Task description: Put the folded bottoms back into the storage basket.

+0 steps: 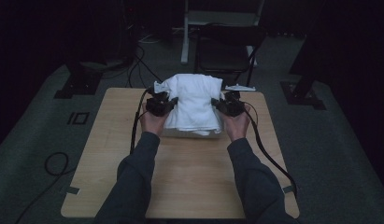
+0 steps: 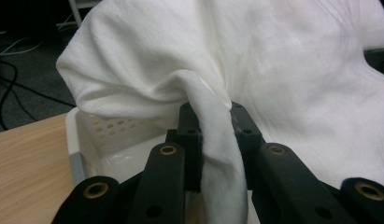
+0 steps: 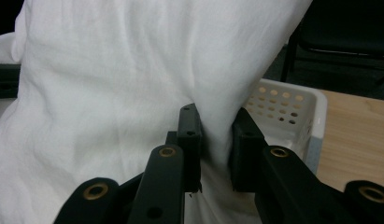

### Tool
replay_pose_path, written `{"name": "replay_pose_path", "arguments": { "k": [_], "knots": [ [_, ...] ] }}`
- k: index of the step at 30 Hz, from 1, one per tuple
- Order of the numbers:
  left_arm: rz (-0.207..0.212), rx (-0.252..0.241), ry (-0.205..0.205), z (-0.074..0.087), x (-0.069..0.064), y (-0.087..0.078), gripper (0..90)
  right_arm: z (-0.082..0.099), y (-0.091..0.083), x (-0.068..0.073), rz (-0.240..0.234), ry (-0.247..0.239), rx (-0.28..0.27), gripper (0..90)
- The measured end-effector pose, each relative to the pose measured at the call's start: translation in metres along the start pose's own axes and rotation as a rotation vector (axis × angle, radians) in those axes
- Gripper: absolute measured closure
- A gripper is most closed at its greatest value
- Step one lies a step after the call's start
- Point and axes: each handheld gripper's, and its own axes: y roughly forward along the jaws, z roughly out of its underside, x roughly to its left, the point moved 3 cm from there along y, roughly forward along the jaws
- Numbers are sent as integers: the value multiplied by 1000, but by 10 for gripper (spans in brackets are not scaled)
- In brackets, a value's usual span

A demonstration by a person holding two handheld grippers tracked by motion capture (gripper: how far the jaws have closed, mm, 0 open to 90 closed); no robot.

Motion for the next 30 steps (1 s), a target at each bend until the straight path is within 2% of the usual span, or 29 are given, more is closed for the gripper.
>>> {"name": "replay_pose_path", "arguments": {
  "k": [6,10,14,15,16,17,18,19,20,27,30],
  "knots": [
    [-17,2,-21,-5,4,13,782,-9,12,-6,26,-5,10,774],
    [-23,27,-39,-1,8,24,782,-10,22,-10,40,-1,32,773],
    [-41,52,-38,5,10,35,778,-7,36,-14,50,14,68,771],
    [-49,68,-33,7,11,39,765,-5,40,-16,54,21,86,753],
    [-40,81,-52,10,13,42,735,-4,46,-18,52,40,117,691],
    [-41,88,-67,13,15,44,690,-2,51,-22,62,53,157,589],
    [-58,88,-77,14,18,45,630,0,54,-26,99,58,182,527],
    [-46,82,-88,15,20,43,598,2,55,-29,124,50,185,482],
    [-50,74,-74,15,21,41,597,3,54,-30,142,43,182,468],
    [-71,63,-23,13,19,26,582,9,38,-38,138,23,138,467],
    [-66,59,-17,15,19,20,568,14,28,-40,150,8,120,461]
  ]
}}
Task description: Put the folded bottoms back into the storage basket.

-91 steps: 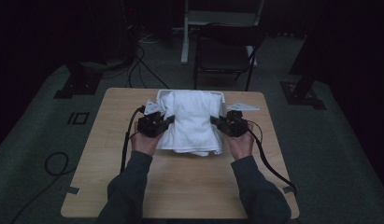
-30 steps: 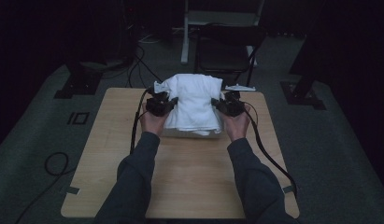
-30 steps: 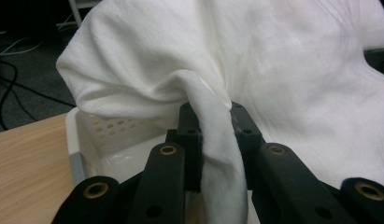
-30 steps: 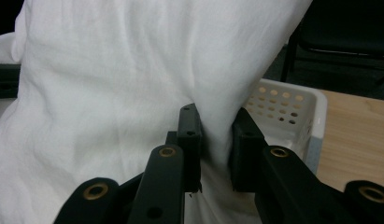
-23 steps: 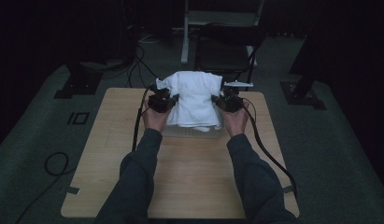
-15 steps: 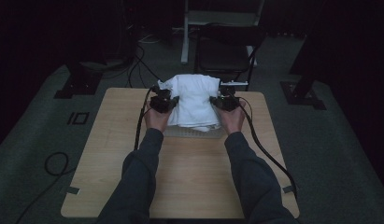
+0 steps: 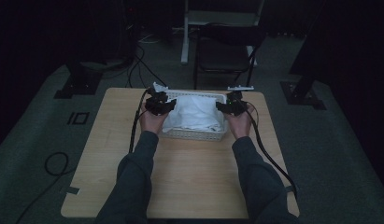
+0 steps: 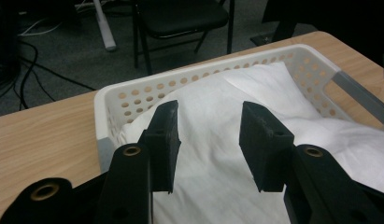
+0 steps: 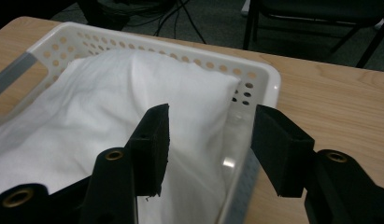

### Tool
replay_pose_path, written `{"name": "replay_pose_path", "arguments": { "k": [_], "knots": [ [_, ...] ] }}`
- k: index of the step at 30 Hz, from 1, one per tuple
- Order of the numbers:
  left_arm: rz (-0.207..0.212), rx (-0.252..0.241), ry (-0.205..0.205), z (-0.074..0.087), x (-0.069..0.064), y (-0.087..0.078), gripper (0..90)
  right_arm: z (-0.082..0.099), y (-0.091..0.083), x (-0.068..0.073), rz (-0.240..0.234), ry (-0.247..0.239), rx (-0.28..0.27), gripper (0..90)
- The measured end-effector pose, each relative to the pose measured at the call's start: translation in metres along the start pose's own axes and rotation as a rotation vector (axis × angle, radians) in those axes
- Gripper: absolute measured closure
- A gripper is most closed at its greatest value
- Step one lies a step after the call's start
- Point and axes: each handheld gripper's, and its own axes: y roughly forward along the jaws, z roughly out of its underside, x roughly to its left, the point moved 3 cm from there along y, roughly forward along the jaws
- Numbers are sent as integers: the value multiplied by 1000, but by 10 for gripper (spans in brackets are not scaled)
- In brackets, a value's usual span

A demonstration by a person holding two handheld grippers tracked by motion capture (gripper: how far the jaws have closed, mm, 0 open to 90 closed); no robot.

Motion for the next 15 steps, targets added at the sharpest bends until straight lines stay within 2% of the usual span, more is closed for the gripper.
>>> {"name": "replay_pose_path", "arguments": {
  "k": [3,8,15],
  "knots": [
    [-3,-20,2,5,1,-7,555,9,-7,-5,4,-5,-12,451],
    [-9,-31,-21,19,9,-18,548,25,-16,-15,14,3,-33,443],
    [-23,-38,-43,36,21,-29,538,36,-28,-23,21,9,-47,442]
  ]
}}
